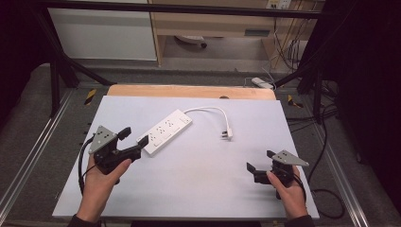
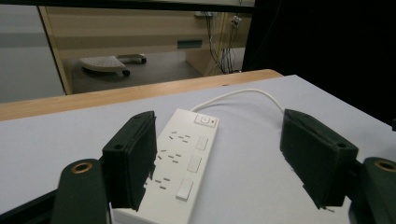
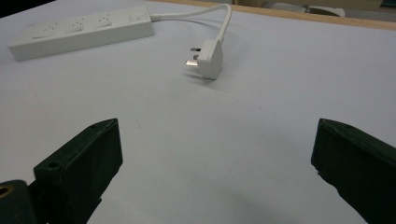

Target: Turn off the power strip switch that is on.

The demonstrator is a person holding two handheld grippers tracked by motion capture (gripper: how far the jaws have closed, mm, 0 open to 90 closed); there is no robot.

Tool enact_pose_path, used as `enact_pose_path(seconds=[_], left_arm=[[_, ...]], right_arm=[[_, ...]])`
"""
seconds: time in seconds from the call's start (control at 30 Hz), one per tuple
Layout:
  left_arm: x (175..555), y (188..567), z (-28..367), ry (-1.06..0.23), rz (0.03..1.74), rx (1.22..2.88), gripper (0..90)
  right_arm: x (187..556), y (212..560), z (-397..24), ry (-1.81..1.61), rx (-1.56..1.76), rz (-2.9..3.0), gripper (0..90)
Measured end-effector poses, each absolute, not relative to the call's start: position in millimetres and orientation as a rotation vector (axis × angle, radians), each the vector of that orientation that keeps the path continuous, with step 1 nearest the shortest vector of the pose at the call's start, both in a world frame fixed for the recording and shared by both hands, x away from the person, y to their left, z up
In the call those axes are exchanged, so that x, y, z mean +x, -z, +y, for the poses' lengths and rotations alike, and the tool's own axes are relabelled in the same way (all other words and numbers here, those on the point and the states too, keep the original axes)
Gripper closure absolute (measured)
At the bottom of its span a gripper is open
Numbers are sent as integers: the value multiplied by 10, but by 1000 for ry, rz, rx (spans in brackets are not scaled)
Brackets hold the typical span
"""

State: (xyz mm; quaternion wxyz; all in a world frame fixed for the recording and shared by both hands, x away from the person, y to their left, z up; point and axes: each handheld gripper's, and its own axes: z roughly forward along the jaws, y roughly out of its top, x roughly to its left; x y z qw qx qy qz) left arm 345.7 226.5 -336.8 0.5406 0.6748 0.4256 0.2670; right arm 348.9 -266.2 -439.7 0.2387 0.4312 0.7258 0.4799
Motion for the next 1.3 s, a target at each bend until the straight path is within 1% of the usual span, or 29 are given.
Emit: enact_pose_path(seconds=[0.1,0.2,0.4,0.47,0.5,0.57,0.67,0.77,0.8,0.83,0.9,1.17,1.3], left_arm=[[3507,3353,2254,-628,1010,1600,276],[3540,3337,2245,-631,1009,1590,301],[3595,3321,2229,-650,996,1594,407],[3619,3315,2215,-647,999,1597,430],[3625,3313,2205,-649,1002,1598,463],[3620,3308,2177,-665,1000,1594,471],[3622,3301,2139,-666,999,1593,521],[3651,3297,2123,-662,1008,1608,542],[3657,3294,2124,-667,1011,1607,576],[3665,3290,2123,-667,1006,1607,576],[3688,3288,2123,-670,1004,1612,606],[3829,3324,2094,-632,974,1640,753],[3887,3337,2096,-627,965,1637,803]], right_arm=[[3486,4395,-2655,-1316,1179,1992,23],[3487,4396,-2657,-1317,1178,1991,23],[3484,4397,-2655,-1317,1178,1995,23],[3484,4397,-2652,-1314,1182,1995,25],[3474,4391,-2646,-1320,1182,1990,26],[3465,4388,-2638,-1321,1180,1992,25],[3462,4392,-2631,-1319,1171,1999,25],[3466,4395,-2635,-1323,1175,1998,25],[3464,4396,-2637,-1327,1181,2000,25],[3464,4396,-2637,-1327,1181,2000,25],[3462,4391,-2639,-1330,1177,1995,26],[3433,4374,-2655,-1346,1179,1982,24],[3435,4375,-2654,-1347,1181,1983,24]])
